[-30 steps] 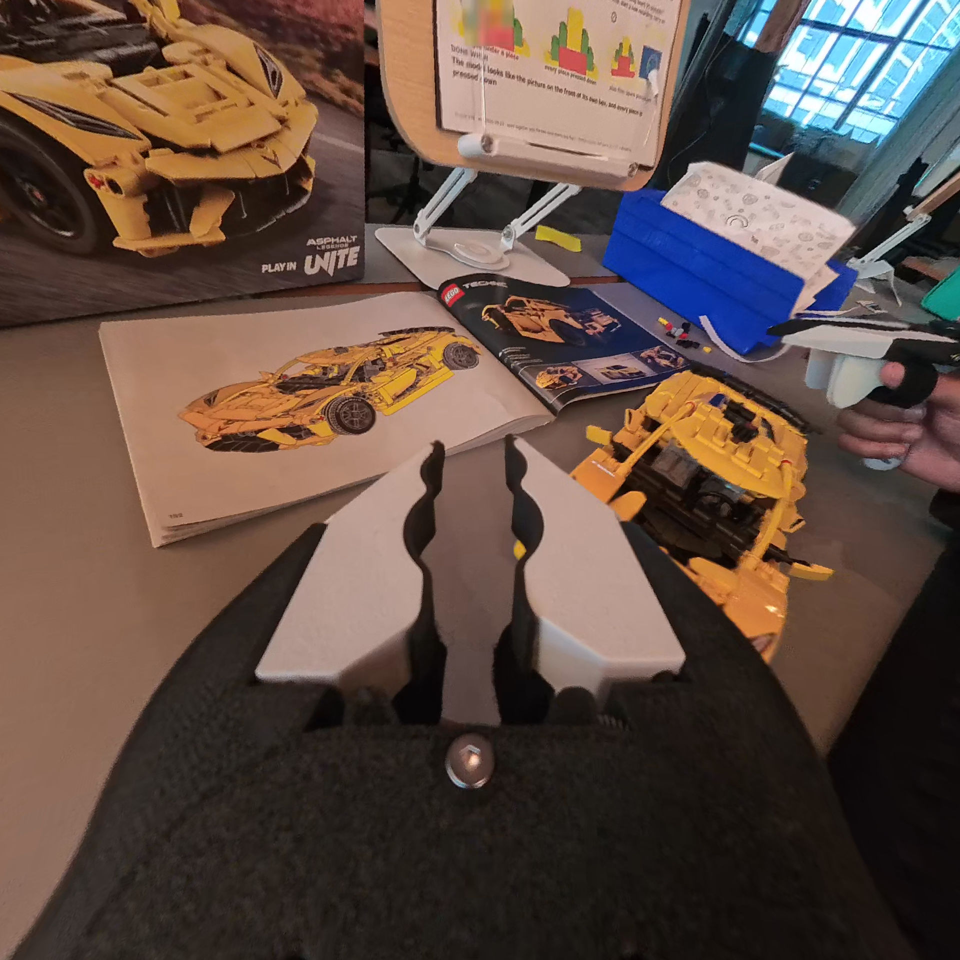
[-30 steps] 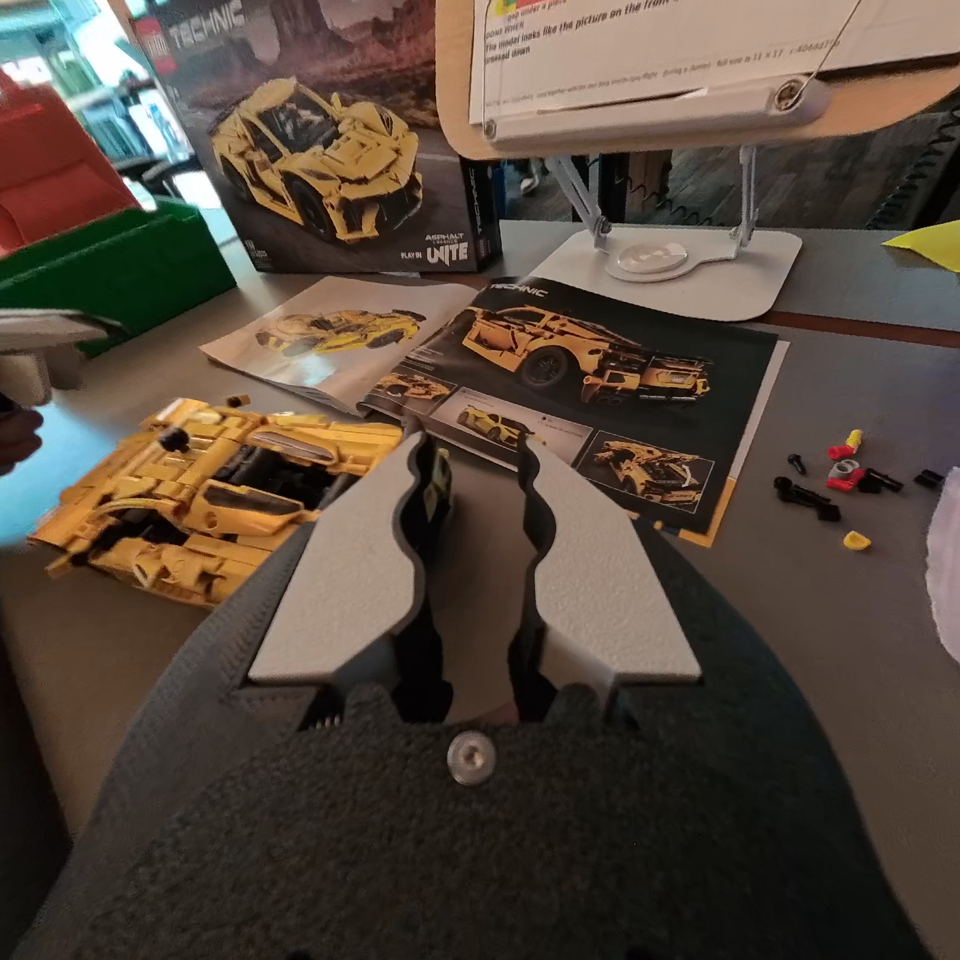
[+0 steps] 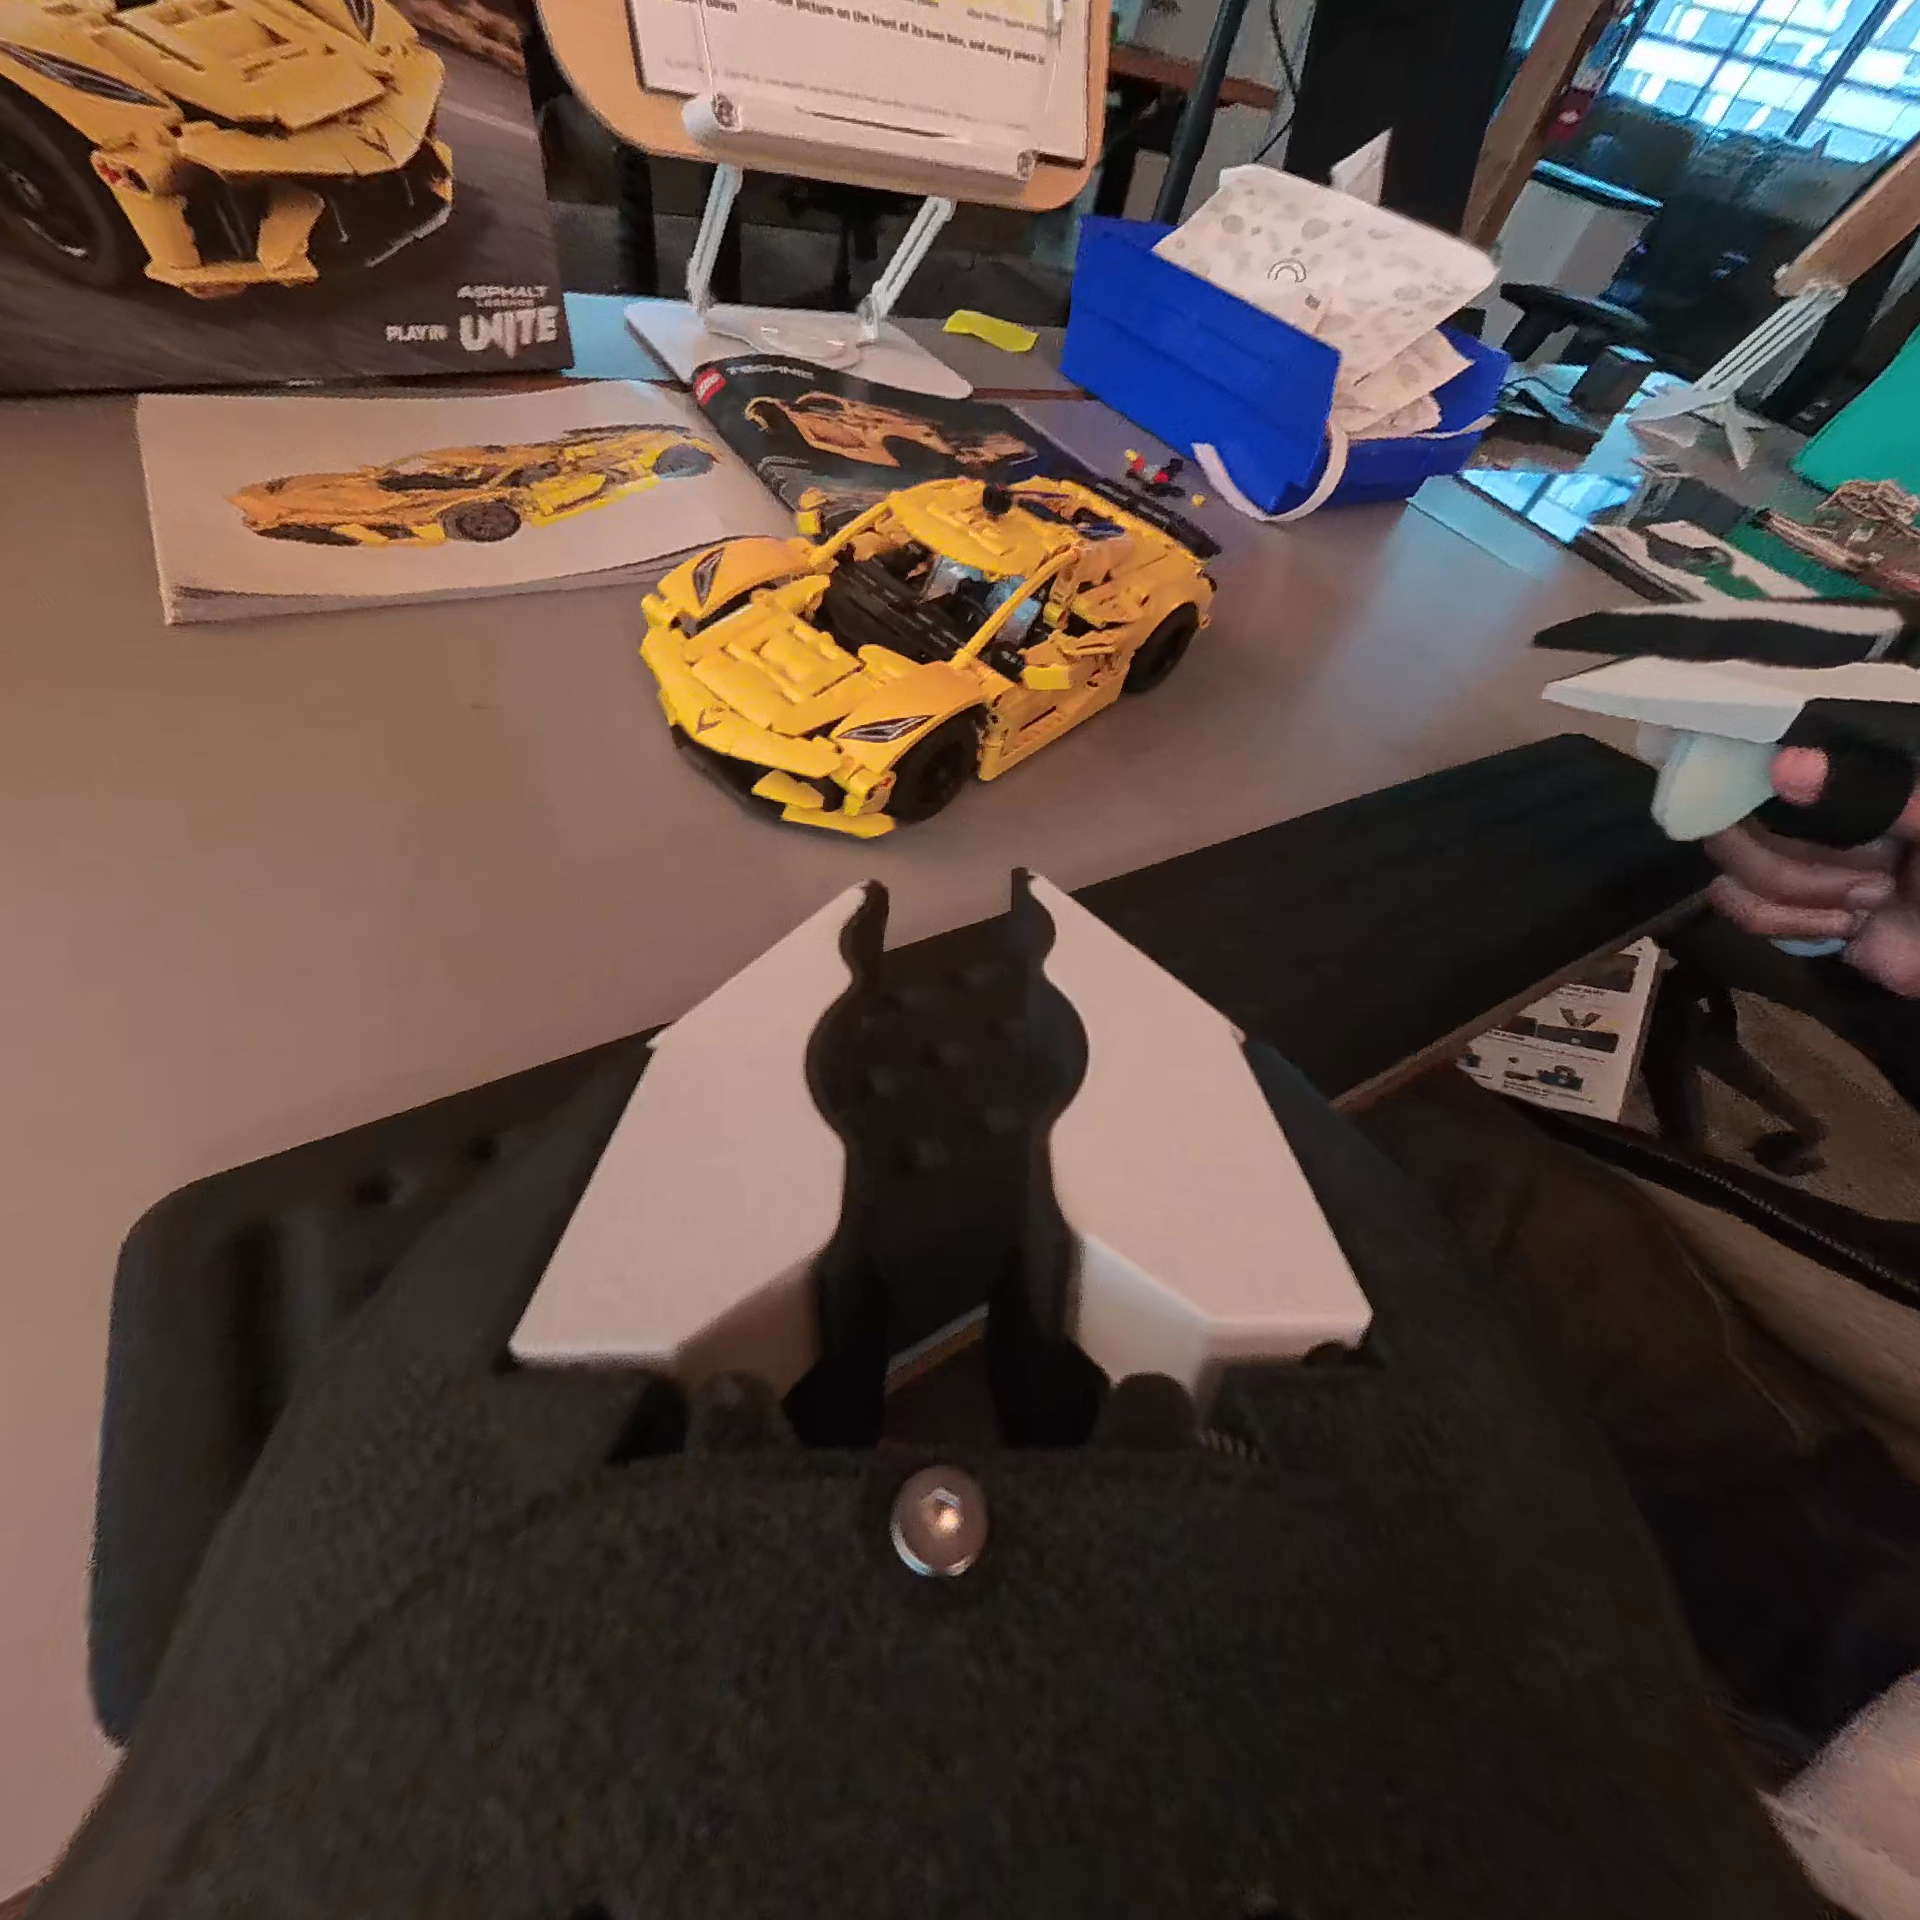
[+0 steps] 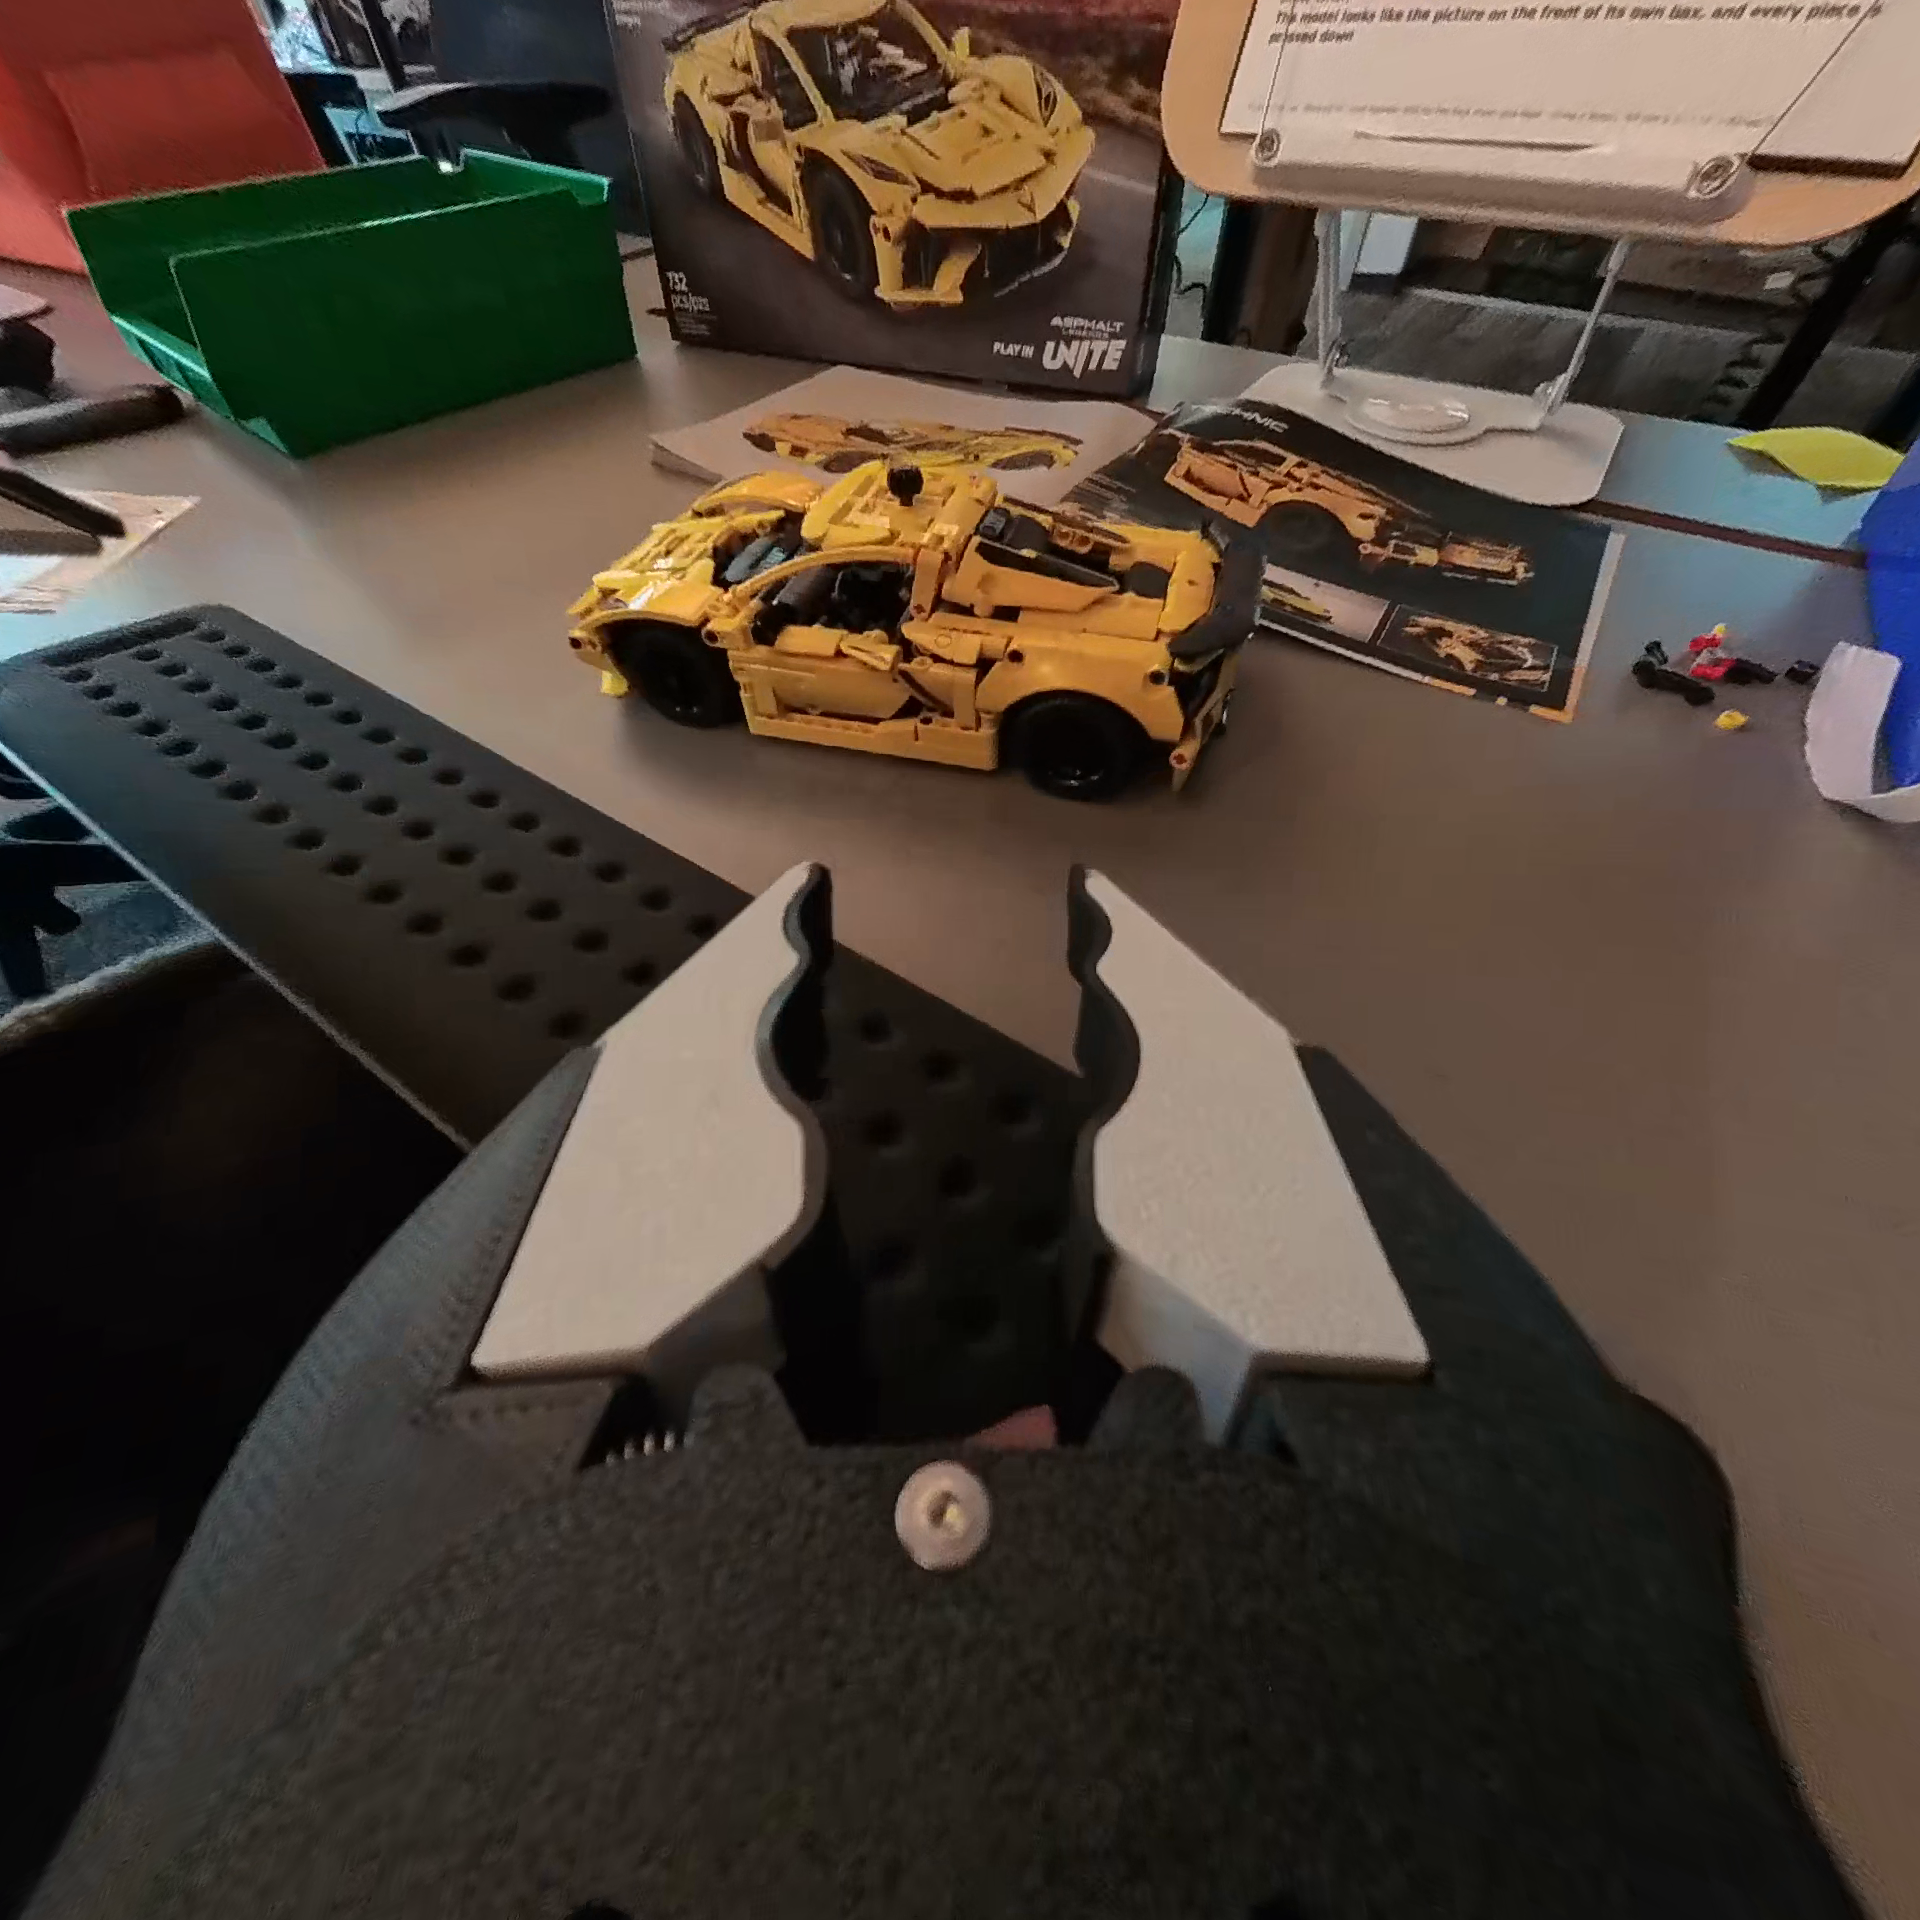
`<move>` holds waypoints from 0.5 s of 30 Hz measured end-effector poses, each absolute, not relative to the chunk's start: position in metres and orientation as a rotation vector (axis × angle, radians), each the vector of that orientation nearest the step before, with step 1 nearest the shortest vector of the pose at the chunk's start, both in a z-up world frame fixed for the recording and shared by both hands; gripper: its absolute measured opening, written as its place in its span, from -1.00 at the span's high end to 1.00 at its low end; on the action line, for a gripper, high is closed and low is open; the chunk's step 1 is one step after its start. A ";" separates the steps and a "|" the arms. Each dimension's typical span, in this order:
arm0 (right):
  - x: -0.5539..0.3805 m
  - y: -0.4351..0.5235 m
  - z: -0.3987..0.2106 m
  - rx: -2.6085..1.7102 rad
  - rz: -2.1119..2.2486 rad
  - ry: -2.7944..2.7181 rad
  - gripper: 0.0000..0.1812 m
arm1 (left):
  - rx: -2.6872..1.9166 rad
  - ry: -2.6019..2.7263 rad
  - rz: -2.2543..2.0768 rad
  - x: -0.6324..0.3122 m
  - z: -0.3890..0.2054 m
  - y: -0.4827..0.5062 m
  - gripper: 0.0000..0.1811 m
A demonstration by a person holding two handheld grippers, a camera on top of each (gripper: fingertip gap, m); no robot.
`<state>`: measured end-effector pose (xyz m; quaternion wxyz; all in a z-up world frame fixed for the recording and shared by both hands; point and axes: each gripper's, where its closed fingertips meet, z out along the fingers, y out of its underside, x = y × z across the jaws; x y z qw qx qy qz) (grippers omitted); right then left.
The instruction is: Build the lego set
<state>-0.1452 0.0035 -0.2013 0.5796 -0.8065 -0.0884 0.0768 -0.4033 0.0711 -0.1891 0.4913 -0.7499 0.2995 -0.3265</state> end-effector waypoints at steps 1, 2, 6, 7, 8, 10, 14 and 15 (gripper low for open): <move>-0.146 0.000 -0.203 -1.893 0.190 -0.199 0.50 | -1.809 0.730 -0.794 -0.399 -0.186 0.067 0.72; -0.146 -0.004 -0.203 -1.891 0.192 -0.183 0.50 | -1.803 0.733 -0.797 -0.395 -0.185 0.062 0.72; -0.146 -0.028 -0.201 -1.856 0.139 -0.172 0.52 | -1.794 0.750 -0.814 -0.377 -0.185 0.045 0.72; -0.145 -0.029 -0.201 -1.851 0.142 -0.171 0.53 | -1.796 0.749 -0.811 -0.375 -0.186 0.043 0.72; -0.145 -0.029 -0.200 -1.847 0.159 -0.163 0.53 | -1.797 0.744 -0.815 -0.373 -0.187 0.041 0.72; -0.146 -0.027 -0.200 -1.847 0.213 -0.146 0.52 | -1.806 0.753 -0.822 -0.370 -0.188 0.037 0.72; -0.150 -0.023 -0.207 -1.860 0.229 -0.151 0.52 | -1.820 0.749 -0.791 -0.373 -0.191 0.036 0.72; -0.151 -0.023 -0.209 -1.864 0.226 -0.155 0.52 | -1.829 0.748 -0.794 -0.373 -0.193 0.035 0.72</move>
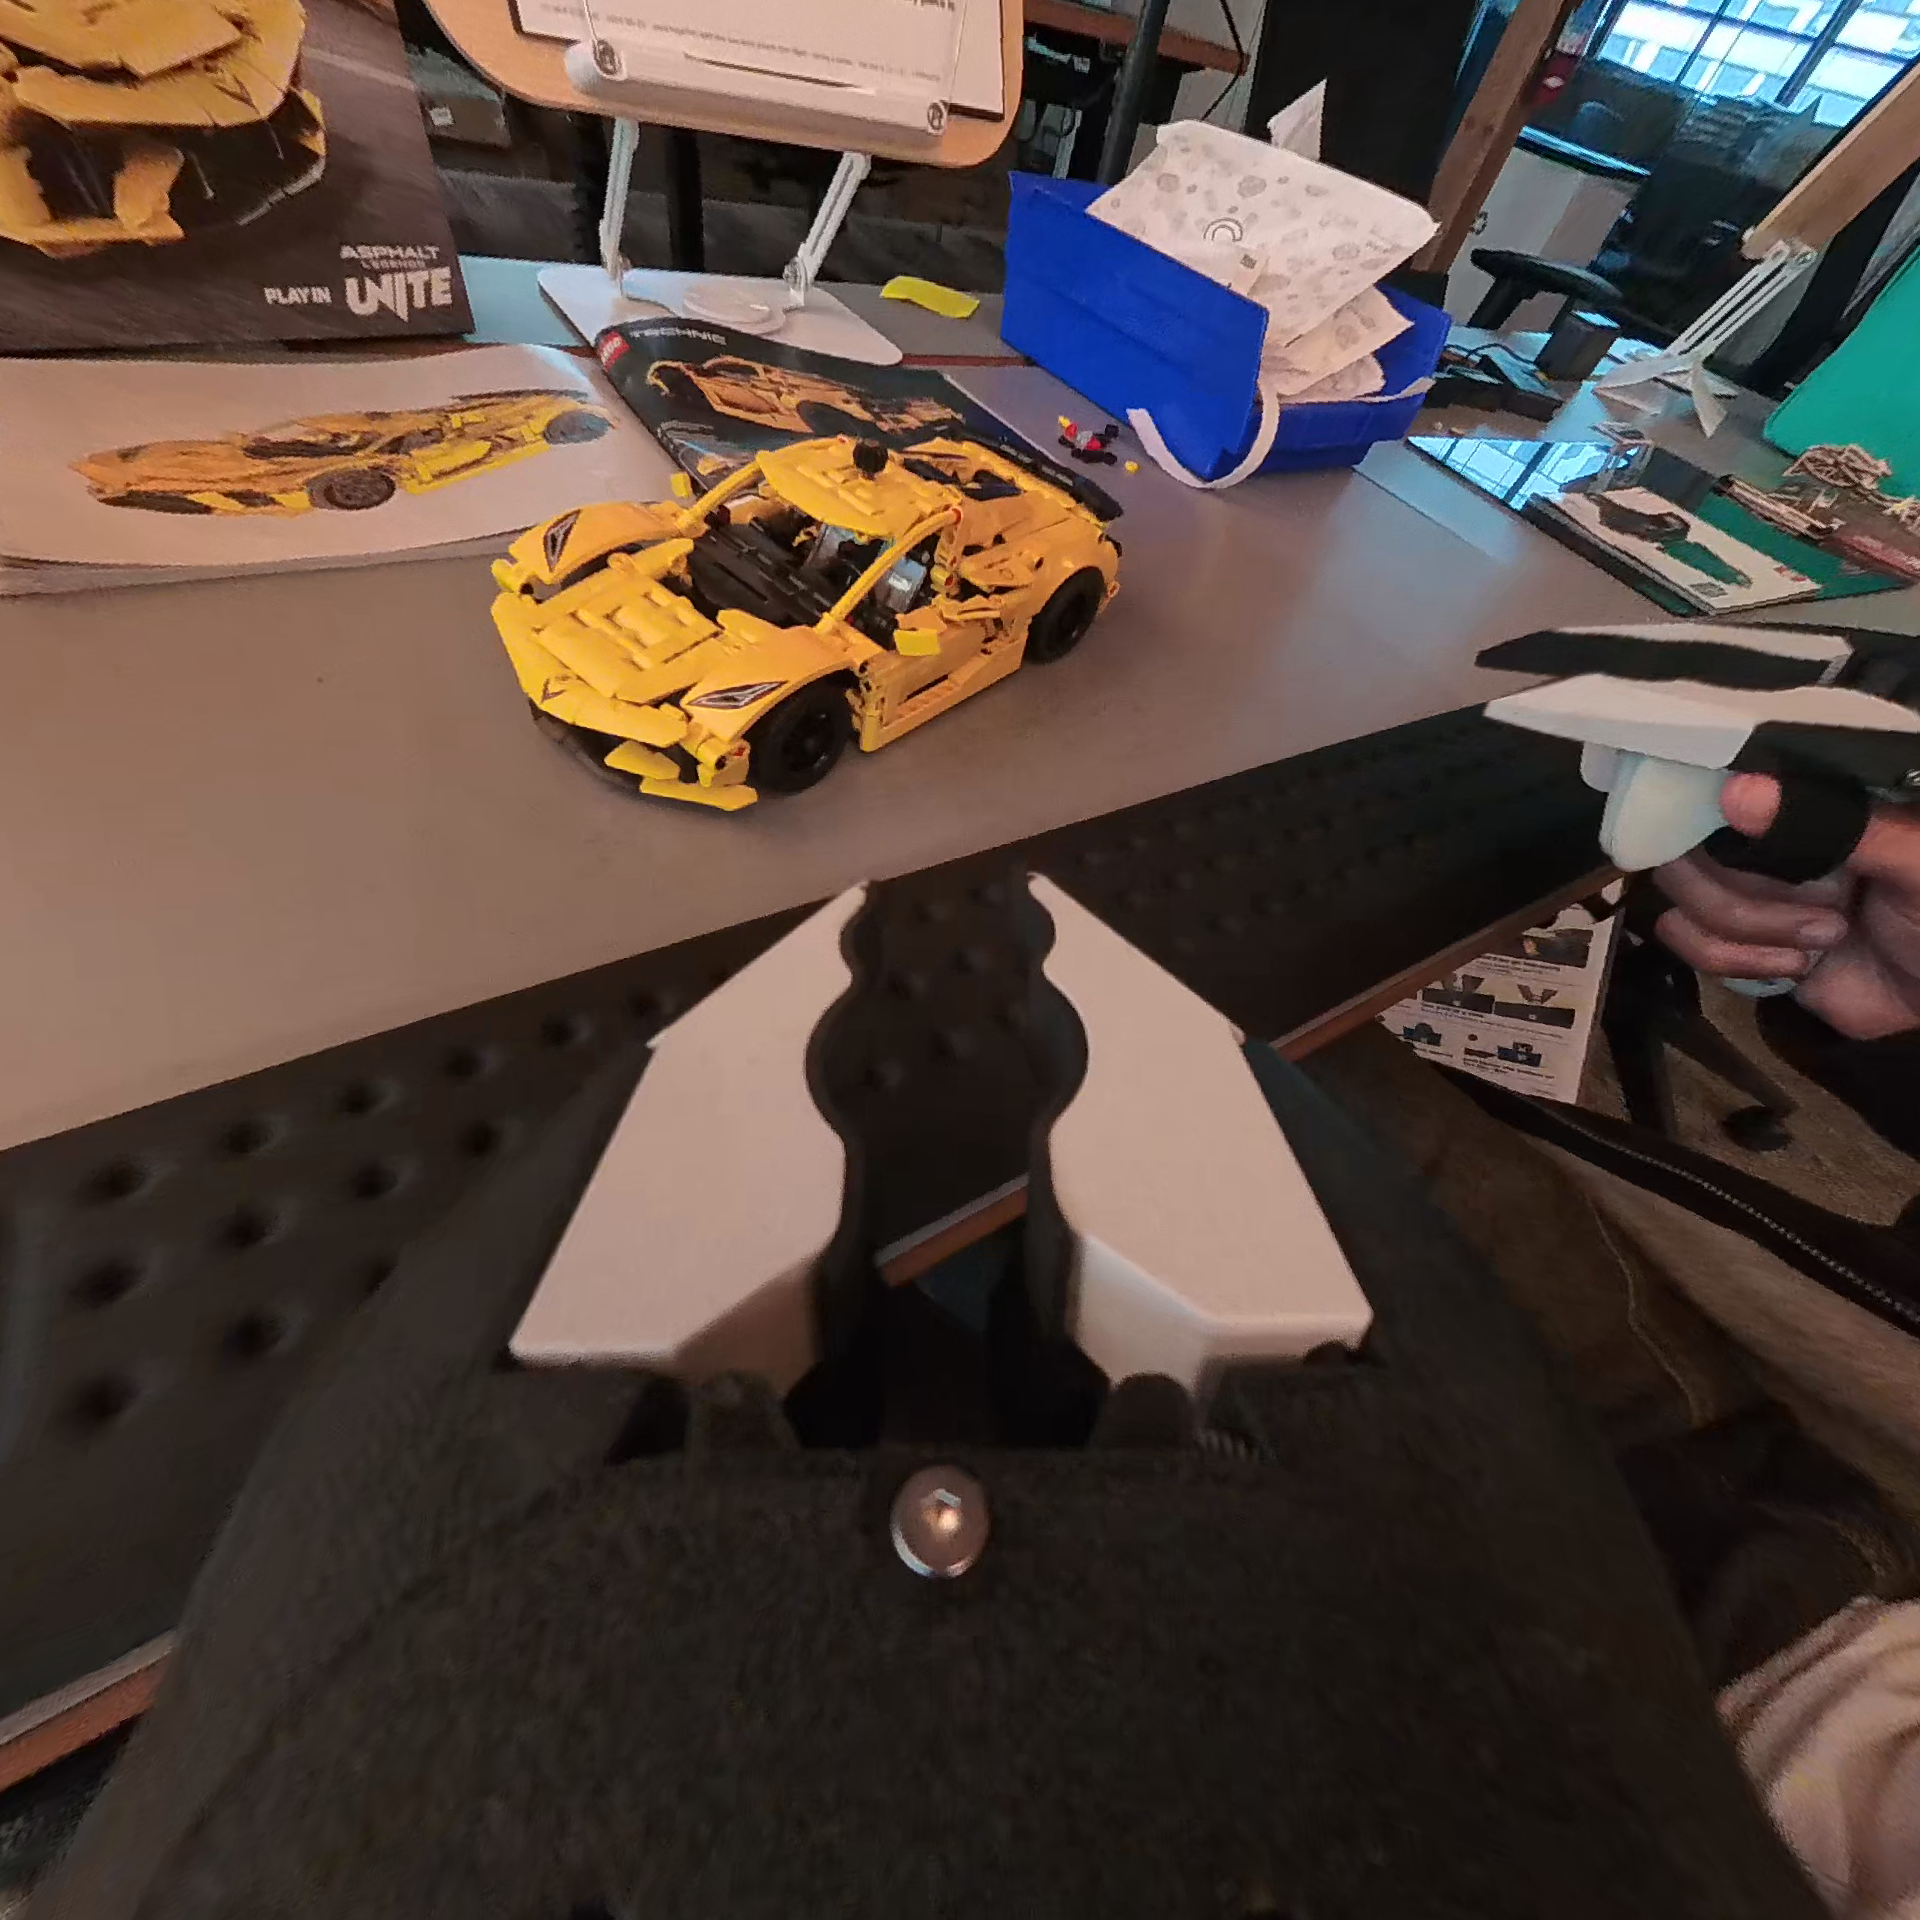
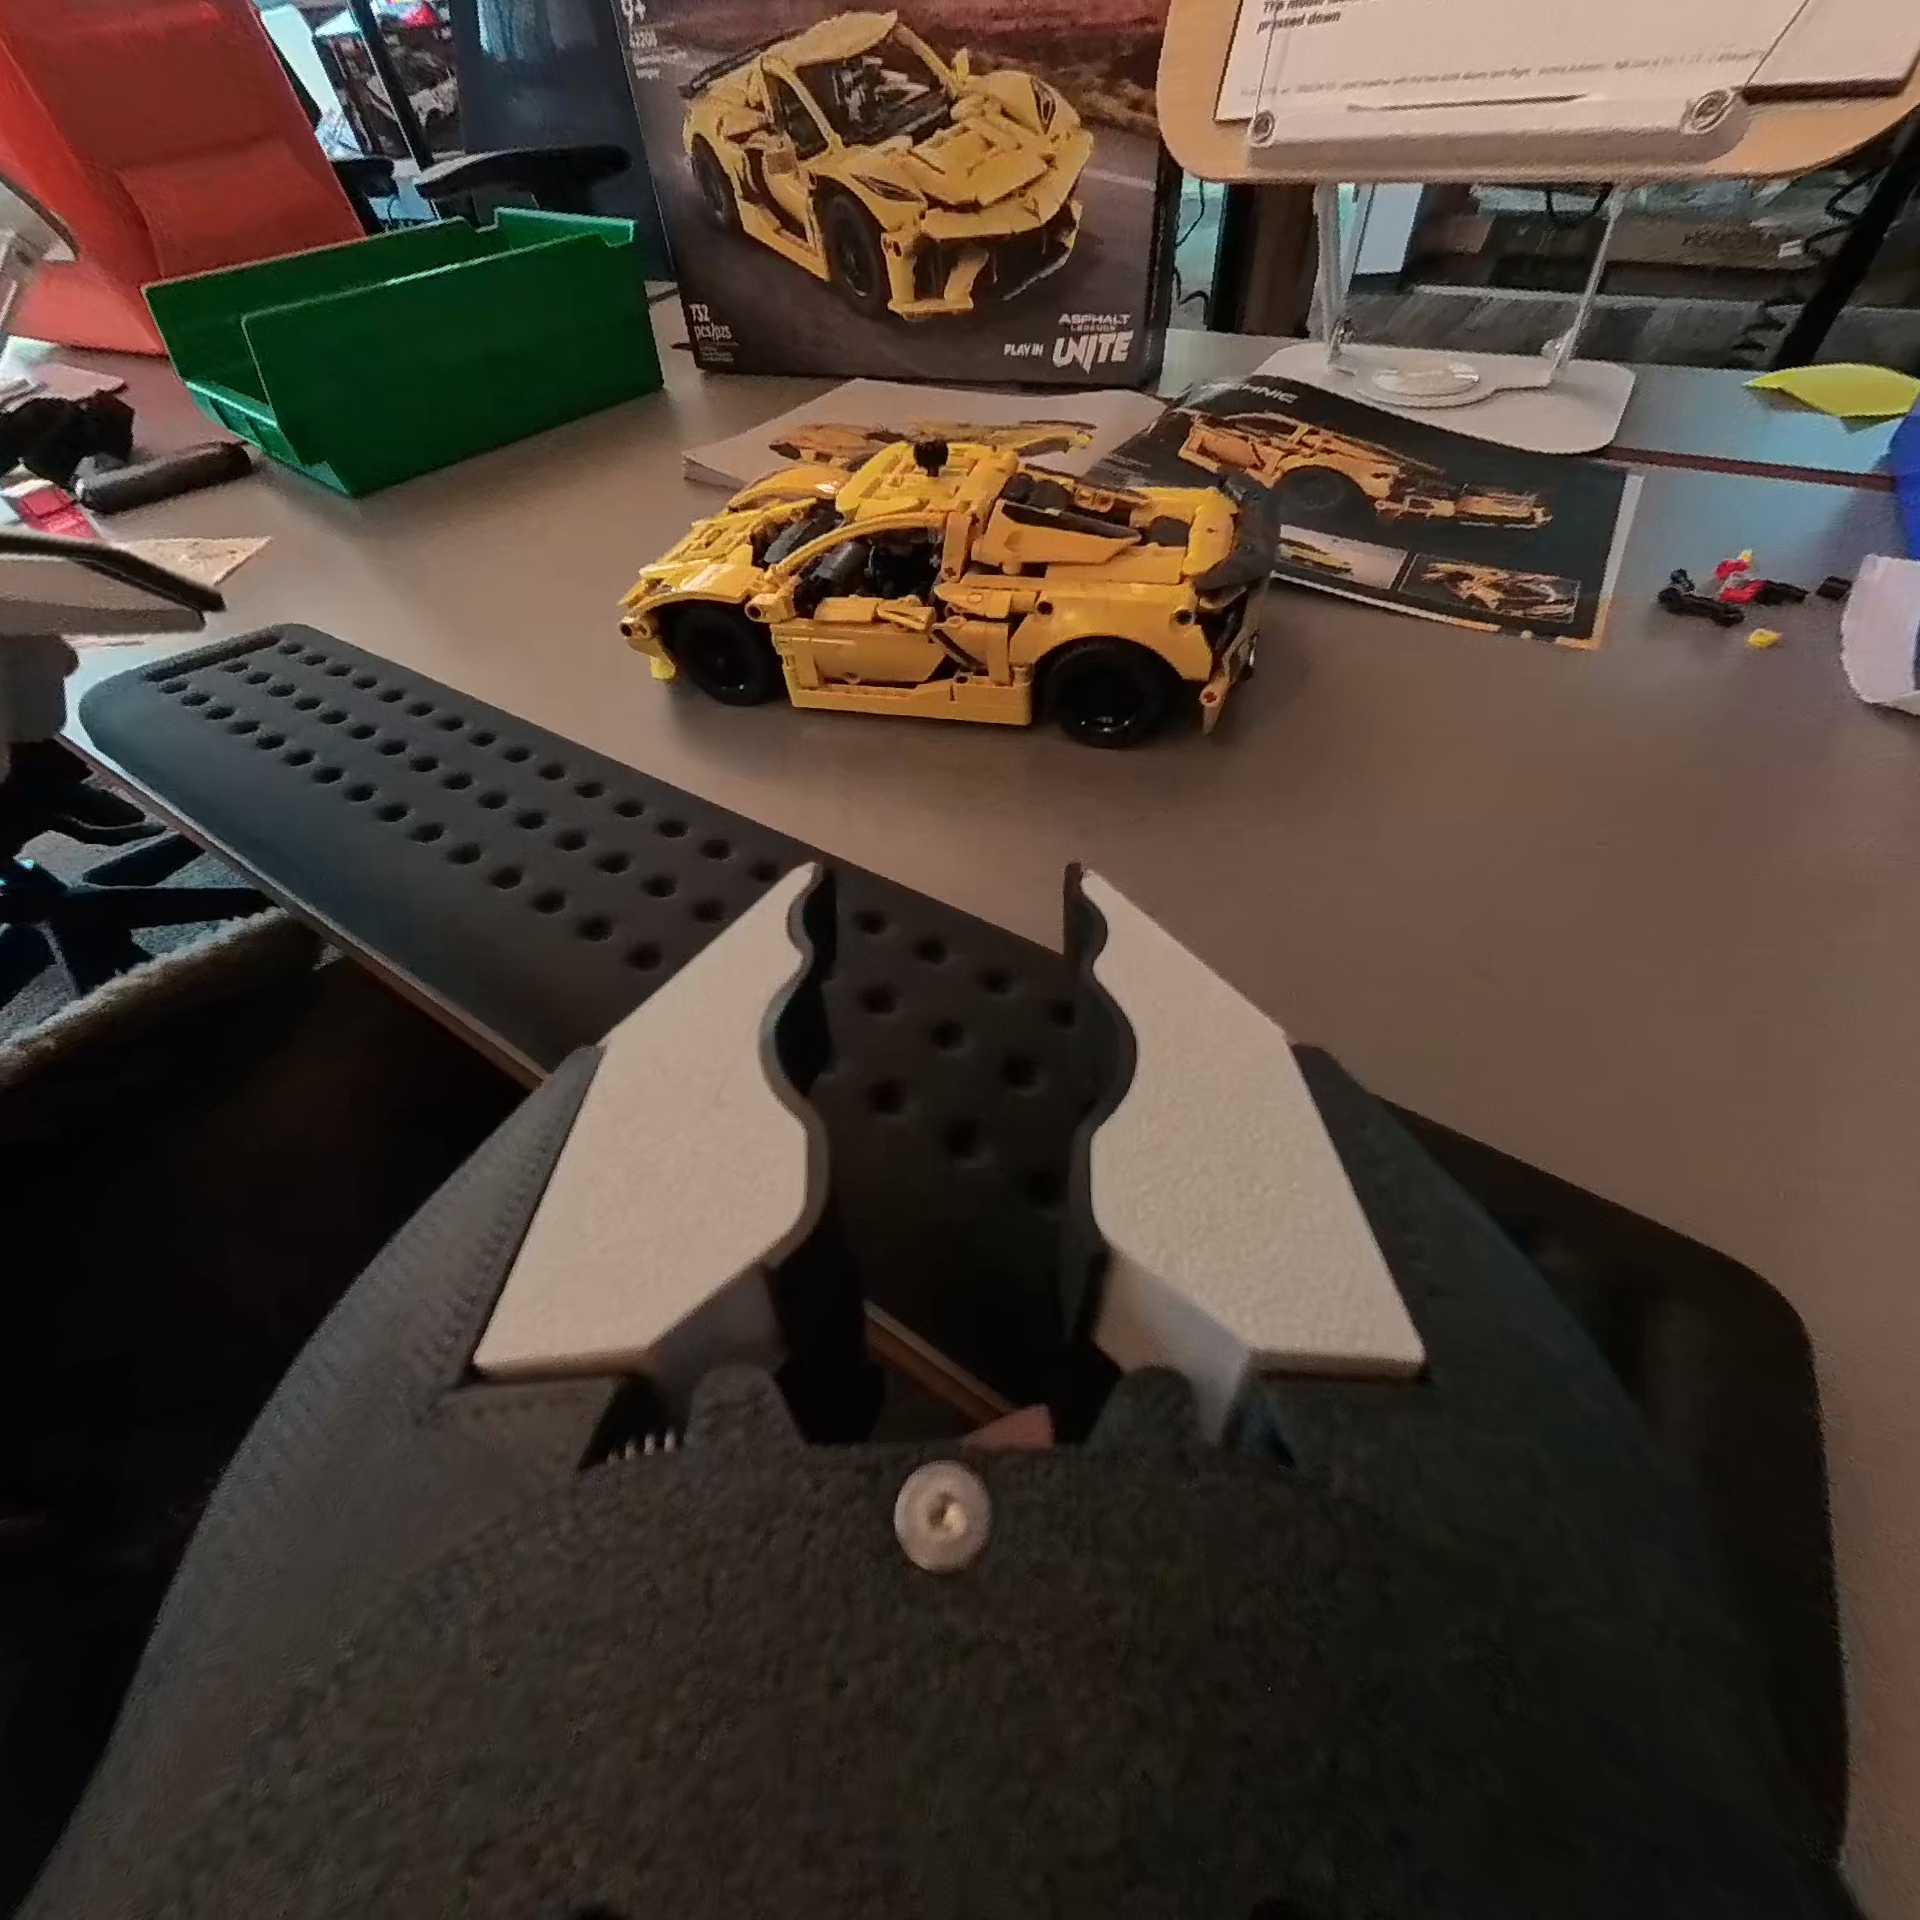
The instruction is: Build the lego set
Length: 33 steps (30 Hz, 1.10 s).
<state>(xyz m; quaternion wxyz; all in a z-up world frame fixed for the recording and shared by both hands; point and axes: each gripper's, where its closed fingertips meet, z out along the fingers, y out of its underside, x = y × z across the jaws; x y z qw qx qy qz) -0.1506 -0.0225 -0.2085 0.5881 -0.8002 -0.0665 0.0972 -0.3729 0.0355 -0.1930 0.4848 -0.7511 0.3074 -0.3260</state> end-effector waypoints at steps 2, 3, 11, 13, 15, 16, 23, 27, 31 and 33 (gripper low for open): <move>-0.152 -0.021 -0.209 -1.865 0.231 -0.157 0.52 | -1.841 0.753 -0.800 -0.372 -0.196 0.035 0.72; -0.152 -0.020 -0.209 -1.866 0.233 -0.156 0.52 | -1.845 0.757 -0.799 -0.373 -0.198 0.035 0.72; -0.157 -0.013 -0.211 -1.874 0.250 -0.171 0.53 | -1.861 0.750 -0.801 -0.383 -0.204 0.037 0.72; -0.159 -0.011 -0.211 -1.877 0.249 -0.181 0.53 | -1.866 0.746 -0.799 -0.385 -0.205 0.037 0.72; -0.161 -0.010 -0.211 -1.877 0.250 -0.187 0.53 | -1.874 0.745 -0.793 -0.387 -0.207 0.037 0.72; -0.162 -0.009 -0.212 -1.878 0.251 -0.190 0.53 | -1.877 0.746 -0.792 -0.387 -0.208 0.037 0.72; -0.164 -0.007 -0.212 -1.879 0.255 -0.195 0.54 | -1.880 0.747 -0.782 -0.391 -0.209 0.037 0.72; -0.165 -0.007 -0.213 -1.881 0.252 -0.199 0.54 | -1.879 0.748 -0.787 -0.391 -0.208 0.036 0.72; -0.164 -0.008 -0.212 -1.880 0.250 -0.198 0.54 | -1.880 0.756 -0.787 -0.390 -0.208 0.035 0.72; -0.164 -0.008 -0.212 -1.879 0.250 -0.197 0.54 | -1.880 0.759 -0.784 -0.389 -0.208 0.035 0.72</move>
